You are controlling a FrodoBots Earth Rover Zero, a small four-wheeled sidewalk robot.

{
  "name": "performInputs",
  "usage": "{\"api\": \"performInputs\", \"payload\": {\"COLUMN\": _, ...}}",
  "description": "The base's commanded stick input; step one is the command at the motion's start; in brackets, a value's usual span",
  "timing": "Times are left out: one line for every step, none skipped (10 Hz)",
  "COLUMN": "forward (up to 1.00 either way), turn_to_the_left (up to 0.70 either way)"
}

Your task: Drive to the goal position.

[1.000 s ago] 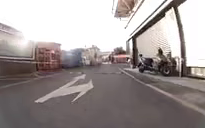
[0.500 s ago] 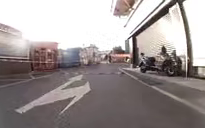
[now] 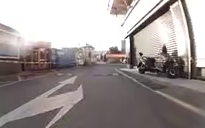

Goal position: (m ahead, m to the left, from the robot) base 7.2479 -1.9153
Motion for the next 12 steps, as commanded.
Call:
{"api": "performInputs", "payload": {"forward": 0.70, "turn_to_the_left": 0.00}}
{"api": "performInputs", "payload": {"forward": 0.70, "turn_to_the_left": 0.00}}
{"api": "performInputs", "payload": {"forward": 0.70, "turn_to_the_left": 0.00}}
{"api": "performInputs", "payload": {"forward": 0.70, "turn_to_the_left": 0.00}}
{"api": "performInputs", "payload": {"forward": 0.70, "turn_to_the_left": 0.00}}
{"api": "performInputs", "payload": {"forward": 0.70, "turn_to_the_left": 0.00}}
{"api": "performInputs", "payload": {"forward": 0.70, "turn_to_the_left": 0.00}}
{"api": "performInputs", "payload": {"forward": 0.70, "turn_to_the_left": 0.00}}
{"api": "performInputs", "payload": {"forward": 0.70, "turn_to_the_left": 0.00}}
{"api": "performInputs", "payload": {"forward": 0.70, "turn_to_the_left": 0.00}}
{"api": "performInputs", "payload": {"forward": 0.70, "turn_to_the_left": 0.00}}
{"api": "performInputs", "payload": {"forward": 0.70, "turn_to_the_left": 0.00}}
